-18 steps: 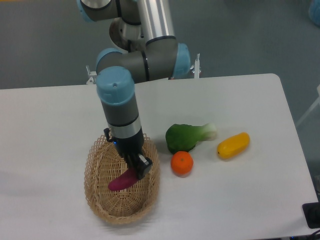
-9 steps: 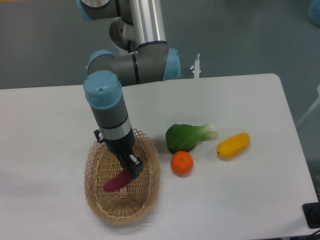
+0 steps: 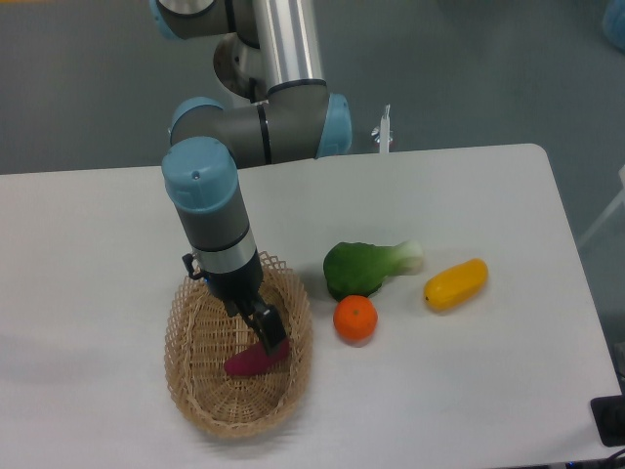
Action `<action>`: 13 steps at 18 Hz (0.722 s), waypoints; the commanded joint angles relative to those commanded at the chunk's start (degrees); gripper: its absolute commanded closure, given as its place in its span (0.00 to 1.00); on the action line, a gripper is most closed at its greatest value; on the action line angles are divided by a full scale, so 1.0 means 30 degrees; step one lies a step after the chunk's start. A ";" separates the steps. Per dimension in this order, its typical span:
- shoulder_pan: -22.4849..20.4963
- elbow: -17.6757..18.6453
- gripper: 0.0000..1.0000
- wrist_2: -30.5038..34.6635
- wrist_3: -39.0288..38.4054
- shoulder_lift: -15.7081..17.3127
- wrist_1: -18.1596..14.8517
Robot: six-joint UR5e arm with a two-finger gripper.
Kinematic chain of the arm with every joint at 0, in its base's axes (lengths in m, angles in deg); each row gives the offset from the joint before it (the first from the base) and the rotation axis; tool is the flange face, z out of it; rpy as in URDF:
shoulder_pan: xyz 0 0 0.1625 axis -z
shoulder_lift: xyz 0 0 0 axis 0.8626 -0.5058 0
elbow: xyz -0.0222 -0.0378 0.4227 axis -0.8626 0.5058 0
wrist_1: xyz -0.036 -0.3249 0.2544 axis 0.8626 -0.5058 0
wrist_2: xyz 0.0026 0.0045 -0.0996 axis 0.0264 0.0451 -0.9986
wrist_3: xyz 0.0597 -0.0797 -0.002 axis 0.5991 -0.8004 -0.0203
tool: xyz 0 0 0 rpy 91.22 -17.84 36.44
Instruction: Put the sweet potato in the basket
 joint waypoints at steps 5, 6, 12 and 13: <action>-0.1754 -0.1376 0.00 -0.0084 0.0117 0.0028 0.0031; -0.2166 -0.1436 0.00 -0.0144 0.0438 0.0116 -0.0028; -0.4714 -0.1934 0.00 -0.1310 0.5332 0.0703 -0.2167; -0.5328 -0.1934 0.00 -0.2100 0.5450 0.0732 -0.2429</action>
